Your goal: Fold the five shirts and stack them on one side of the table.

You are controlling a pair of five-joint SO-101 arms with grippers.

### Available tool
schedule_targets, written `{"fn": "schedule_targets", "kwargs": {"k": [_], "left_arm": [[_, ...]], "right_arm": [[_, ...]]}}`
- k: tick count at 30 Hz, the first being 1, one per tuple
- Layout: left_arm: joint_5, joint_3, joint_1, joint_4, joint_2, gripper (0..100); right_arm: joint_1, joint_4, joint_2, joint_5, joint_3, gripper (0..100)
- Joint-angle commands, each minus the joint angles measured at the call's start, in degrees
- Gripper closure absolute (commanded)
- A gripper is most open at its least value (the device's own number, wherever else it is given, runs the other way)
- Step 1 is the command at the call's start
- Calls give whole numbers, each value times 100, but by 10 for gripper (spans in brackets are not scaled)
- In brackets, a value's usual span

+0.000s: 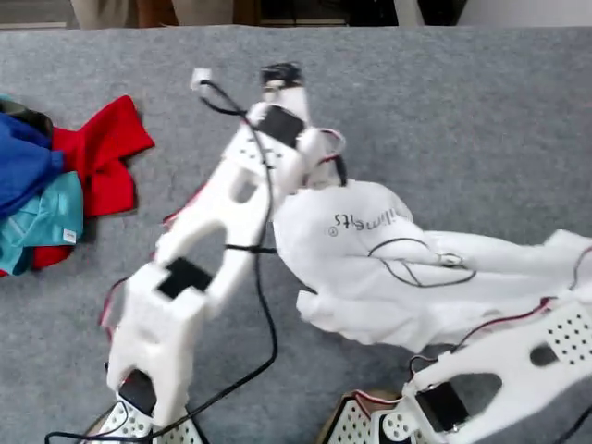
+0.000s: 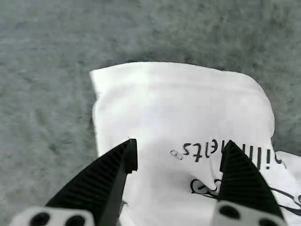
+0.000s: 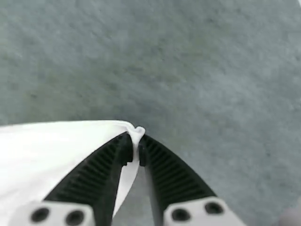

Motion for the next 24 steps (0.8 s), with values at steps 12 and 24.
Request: {"fn": "schedule_targets", "kwargs": {"k": [12,24], "left_arm": [[26,-3851,-176,1363,3327,838],[-545,-3147,-1319,1363,1859,981]], "right_arm": [[295,114,-22,484,-277,989],[-602,141,-453,141,-277,989]]}}
